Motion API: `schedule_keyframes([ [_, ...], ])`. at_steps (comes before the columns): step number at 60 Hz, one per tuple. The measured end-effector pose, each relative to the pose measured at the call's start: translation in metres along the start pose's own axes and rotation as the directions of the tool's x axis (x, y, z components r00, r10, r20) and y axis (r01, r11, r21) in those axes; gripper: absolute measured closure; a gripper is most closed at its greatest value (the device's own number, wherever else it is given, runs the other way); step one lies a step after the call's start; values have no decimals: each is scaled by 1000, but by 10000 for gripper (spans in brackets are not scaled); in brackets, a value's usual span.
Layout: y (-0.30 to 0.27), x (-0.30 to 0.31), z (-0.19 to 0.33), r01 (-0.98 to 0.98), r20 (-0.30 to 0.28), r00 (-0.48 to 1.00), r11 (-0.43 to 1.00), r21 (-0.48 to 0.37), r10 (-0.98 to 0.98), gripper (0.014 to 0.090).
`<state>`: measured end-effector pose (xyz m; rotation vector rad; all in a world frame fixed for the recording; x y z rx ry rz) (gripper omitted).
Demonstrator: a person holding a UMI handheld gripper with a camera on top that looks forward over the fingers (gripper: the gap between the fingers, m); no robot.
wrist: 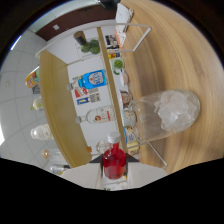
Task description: Make me a cup of Vodka Sunrise.
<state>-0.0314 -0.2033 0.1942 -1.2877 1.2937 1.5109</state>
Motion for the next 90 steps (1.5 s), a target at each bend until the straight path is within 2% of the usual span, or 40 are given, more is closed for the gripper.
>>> schedule_keyframes([
  [10,-9,-12,-2,-228,73,971,974,11,226,709],
  [21,-10,-11,-6,-220,61,974,975,14,219,705],
  [27,-5,-13,-5,-73,25,997,997,24,72,707],
  [33,7,-19,-5,229,-30,973,973,2,-229,705],
  [37,18,-24,-4,453,-51,890,891,-19,-453,704],
  [42,32,-27,-3,706,-81,703,707,-42,-707,706],
  [51,52,-10,5,935,-124,335,346,-80,-934,705],
  [60,70,37,17,983,-115,64,82,-164,-991,707],
  [66,75,73,24,974,-97,-64,-42,-222,-993,706],
  [75,81,123,33,940,-69,-176,-146,-308,-982,705],
  [90,88,175,36,886,-44,-251,-211,-413,-967,705],
])
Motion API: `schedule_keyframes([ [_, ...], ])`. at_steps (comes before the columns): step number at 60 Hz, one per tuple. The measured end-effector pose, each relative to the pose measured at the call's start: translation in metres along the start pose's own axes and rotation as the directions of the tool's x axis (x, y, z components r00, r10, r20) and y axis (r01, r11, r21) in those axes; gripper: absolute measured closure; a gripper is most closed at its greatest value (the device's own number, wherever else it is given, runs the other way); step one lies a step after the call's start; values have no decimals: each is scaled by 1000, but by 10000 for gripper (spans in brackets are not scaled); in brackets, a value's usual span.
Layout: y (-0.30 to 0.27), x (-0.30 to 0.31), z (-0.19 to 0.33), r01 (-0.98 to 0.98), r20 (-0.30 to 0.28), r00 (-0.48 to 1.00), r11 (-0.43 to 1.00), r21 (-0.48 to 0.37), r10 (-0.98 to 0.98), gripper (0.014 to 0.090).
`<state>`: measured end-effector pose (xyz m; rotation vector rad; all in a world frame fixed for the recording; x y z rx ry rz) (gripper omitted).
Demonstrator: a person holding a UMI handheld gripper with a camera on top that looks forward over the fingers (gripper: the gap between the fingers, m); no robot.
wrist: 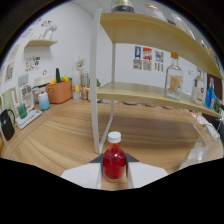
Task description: Make me a cup of Vodka Sunrise.
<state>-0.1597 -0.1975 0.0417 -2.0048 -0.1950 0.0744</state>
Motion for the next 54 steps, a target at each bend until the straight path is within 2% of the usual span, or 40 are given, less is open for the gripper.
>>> schedule_keyframes([
  [4,-1,-2,2,-4,-2,1000,1000,-3,4,705],
  [14,16,-3,6,-13,-6,1000,996,-92,13,704],
  [29,20,-3,0,-28,-18,999,995,-99,26,684],
  [34,24,-7,-2,-39,3,999,993,-113,40,663],
  [41,24,-15,-12,-23,50,998,992,-122,29,494],
  [45,17,-17,-23,-18,77,997,993,-116,27,250],
  [47,10,-15,-32,-20,85,996,994,-107,29,179],
  [54,-22,-4,-66,-23,103,994,998,-57,29,186],
])
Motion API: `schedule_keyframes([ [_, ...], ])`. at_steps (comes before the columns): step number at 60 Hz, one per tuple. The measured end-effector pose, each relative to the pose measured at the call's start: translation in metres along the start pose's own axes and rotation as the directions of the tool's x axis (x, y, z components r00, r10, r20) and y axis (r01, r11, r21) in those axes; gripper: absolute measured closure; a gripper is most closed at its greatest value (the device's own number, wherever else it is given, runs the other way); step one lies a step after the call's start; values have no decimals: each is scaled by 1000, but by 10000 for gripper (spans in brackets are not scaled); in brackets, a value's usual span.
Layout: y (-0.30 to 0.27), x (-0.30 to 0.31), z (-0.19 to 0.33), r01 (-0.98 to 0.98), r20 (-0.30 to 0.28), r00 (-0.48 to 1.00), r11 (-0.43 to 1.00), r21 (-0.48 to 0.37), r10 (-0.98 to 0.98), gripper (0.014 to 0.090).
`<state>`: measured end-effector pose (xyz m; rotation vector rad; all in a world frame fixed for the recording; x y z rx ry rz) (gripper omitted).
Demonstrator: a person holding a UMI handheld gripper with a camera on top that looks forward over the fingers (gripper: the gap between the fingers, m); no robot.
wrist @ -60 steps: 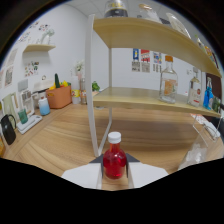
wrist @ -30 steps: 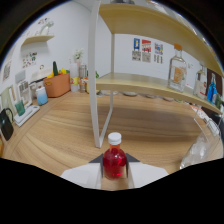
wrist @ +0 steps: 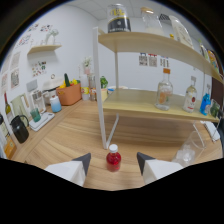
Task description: Make me a cup of Vodka Sunrise.
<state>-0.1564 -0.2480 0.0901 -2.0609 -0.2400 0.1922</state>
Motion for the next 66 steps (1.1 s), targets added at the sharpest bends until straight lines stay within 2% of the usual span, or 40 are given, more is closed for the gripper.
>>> schedule_keyframes([
  [9,-35,32,-53,4,-11,1000,997,71,-4,187],
  [16,-41,76,-90,-13,-64,998,995,95,19,187],
  [27,-9,145,-132,-68,-153,985,995,67,78,194],
  [31,7,164,-142,-82,-174,981,996,40,88,195],
  [38,7,192,-160,-98,-206,973,994,48,106,192],
  [46,-40,225,-181,-105,-223,966,987,124,131,189],
  [54,-112,264,-197,-99,-227,962,969,225,151,189],
  [66,-222,321,-193,-75,-216,963,928,364,163,188],
])
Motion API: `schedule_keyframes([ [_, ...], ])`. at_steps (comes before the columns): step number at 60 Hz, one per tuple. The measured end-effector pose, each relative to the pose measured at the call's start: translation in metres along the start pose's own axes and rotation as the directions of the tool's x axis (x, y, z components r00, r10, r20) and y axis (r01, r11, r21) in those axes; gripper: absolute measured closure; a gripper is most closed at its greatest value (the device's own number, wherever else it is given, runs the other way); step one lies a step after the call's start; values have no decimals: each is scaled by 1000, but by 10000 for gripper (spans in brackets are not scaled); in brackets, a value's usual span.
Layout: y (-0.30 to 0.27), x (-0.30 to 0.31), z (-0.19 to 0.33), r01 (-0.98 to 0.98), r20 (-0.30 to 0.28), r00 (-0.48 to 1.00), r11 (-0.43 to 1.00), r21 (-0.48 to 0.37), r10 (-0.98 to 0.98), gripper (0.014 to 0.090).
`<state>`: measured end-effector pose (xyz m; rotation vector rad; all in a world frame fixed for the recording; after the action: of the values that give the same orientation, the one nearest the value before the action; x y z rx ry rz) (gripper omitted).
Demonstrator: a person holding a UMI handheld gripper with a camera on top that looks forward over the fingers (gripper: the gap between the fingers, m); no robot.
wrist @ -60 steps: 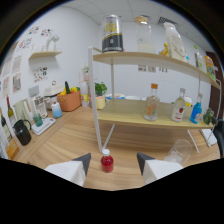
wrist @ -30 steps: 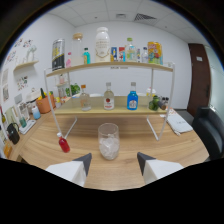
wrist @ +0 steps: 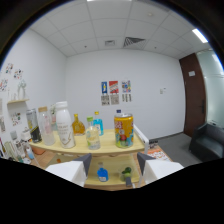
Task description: Make me a cup of Vodka Sunrise.
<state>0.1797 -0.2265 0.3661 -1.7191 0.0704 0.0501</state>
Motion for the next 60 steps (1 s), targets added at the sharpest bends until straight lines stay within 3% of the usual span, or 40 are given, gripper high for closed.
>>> schedule_keyframes([
  [11,-40,20,54,28,0,1000,999,42,-28,191],
  [22,-38,28,99,43,14,999,999,-18,-43,214],
  [29,-38,29,115,49,20,999,998,-29,-49,339],
  [34,-38,29,121,36,29,999,999,-35,-35,501],
  [54,-38,29,114,21,19,1000,999,-38,-20,532],
  [60,-51,32,99,44,-1,999,999,-2,-44,538],
])
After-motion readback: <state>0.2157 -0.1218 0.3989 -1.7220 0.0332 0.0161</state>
